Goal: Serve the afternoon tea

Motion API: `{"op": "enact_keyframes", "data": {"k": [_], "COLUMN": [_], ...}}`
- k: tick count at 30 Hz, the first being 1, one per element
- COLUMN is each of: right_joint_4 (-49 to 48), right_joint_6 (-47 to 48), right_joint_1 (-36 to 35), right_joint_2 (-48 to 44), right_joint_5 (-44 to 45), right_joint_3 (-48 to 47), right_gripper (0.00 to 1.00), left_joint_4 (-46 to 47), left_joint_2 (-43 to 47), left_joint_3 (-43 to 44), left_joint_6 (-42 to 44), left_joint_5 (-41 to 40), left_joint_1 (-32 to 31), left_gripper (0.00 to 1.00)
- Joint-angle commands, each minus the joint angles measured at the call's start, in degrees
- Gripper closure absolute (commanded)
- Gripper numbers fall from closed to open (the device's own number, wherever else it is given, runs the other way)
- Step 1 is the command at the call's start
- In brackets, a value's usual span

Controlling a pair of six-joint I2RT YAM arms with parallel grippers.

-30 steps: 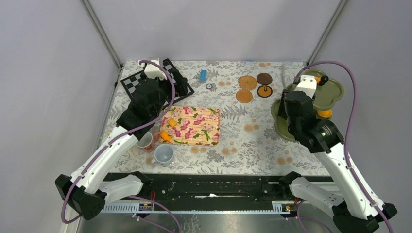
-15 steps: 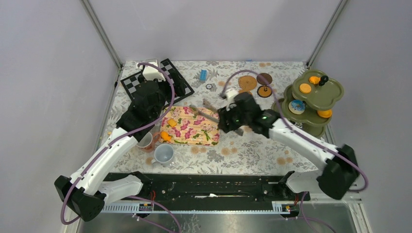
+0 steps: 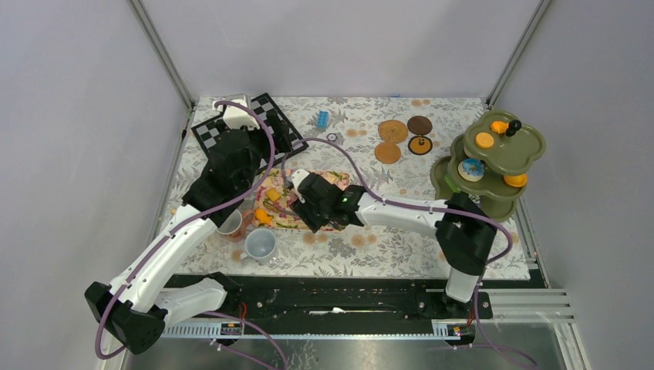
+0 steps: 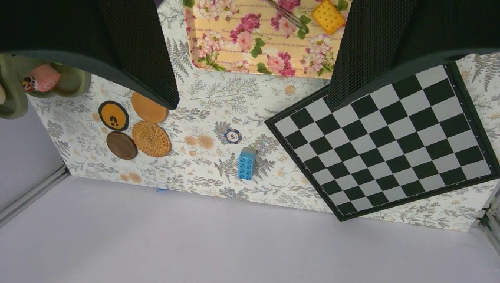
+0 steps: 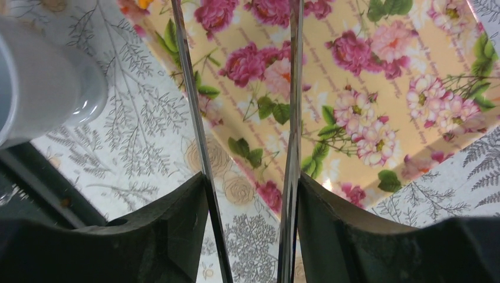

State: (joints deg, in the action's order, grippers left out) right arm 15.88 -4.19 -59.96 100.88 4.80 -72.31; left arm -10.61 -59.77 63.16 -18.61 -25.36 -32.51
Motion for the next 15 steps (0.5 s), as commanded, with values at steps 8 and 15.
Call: {"op": "enact_keyframes", "data": {"k": [8, 15], "right_joint_4": [0.19, 0.10], "right_joint_6": [-0.74, -1.54], "right_joint_1": [-3.10, -3.05], "right_joint_2": [7.52, 9.74], "right_joint_5": [11.10, 11.91], "right_joint_3": [-7.37, -8.45], "right_gripper": [0.46, 0.56], "left_joint_4": [2.39, 2.36], "left_joint_2": [0.63, 0.59], "left_joint_3": [0.29, 0.37], "left_joint_6": [0.42, 0.42], "left_joint_5": [-0.03, 0.56], "left_joint_1": [0.04, 0.05], "left_gripper": [0.01, 0.01]}}
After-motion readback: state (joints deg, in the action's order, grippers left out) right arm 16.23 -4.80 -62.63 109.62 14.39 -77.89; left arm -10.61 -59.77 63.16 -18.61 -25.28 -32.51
